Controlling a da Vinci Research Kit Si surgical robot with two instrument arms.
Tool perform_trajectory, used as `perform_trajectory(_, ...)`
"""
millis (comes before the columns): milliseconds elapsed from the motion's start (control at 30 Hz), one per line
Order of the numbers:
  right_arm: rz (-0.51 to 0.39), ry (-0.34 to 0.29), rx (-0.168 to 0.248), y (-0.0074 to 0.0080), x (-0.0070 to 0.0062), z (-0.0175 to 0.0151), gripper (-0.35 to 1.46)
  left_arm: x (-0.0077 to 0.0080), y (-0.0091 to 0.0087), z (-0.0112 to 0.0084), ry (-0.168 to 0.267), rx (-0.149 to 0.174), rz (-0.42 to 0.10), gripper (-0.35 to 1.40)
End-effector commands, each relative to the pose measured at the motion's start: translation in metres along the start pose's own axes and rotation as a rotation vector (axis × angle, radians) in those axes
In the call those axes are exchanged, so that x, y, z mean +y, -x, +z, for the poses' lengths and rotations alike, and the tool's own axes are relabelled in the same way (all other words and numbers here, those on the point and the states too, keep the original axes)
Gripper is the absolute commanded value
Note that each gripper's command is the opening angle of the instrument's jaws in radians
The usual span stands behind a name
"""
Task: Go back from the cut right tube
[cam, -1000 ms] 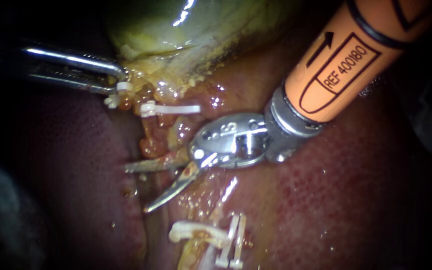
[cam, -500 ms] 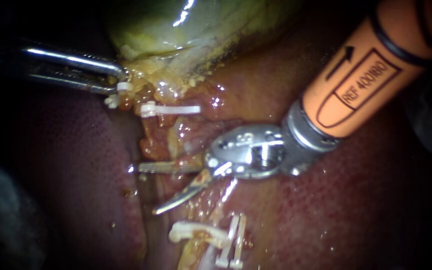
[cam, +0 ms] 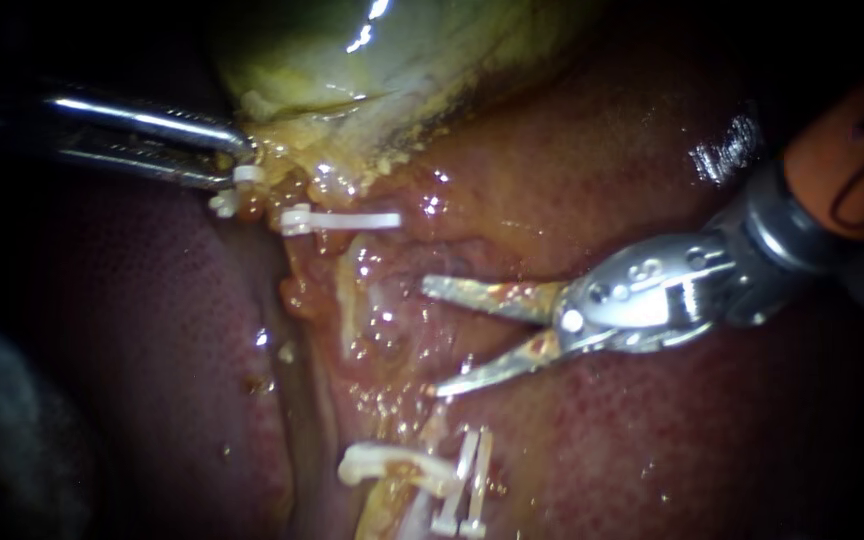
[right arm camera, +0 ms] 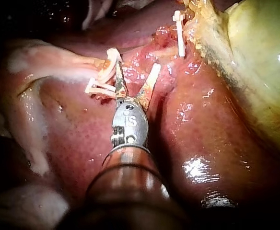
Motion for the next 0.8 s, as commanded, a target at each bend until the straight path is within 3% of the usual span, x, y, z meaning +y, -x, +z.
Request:
perform_trajectory(33,-0.007,0.008,-0.017,0.0002,0.0001,-0.0005,1.43,0.0000,0.0000,0.0000,0.000,0.000,0.000,-0.35)
perform_trajectory(233,-0.004,0.046,-0.091,0.0014,0.0006,-0.0032,1.43,0.0000,0.0000,0.0000,0.000,0.000,0.000,-0.35)
perform_trajectory(500,-0.010,0.008,-0.083,0.0020,0.0011,-0.0048,1.43,-0.0004,0.0002,0.0007,-0.003,0.001,0.002,-0.35)
perform_trajectory(800,-0.010,0.001,-0.081,0.0021,0.0011,-0.0050,1.43,-0.0025,0.0009,0.0051,-0.008,0.003,0.011,-0.35)
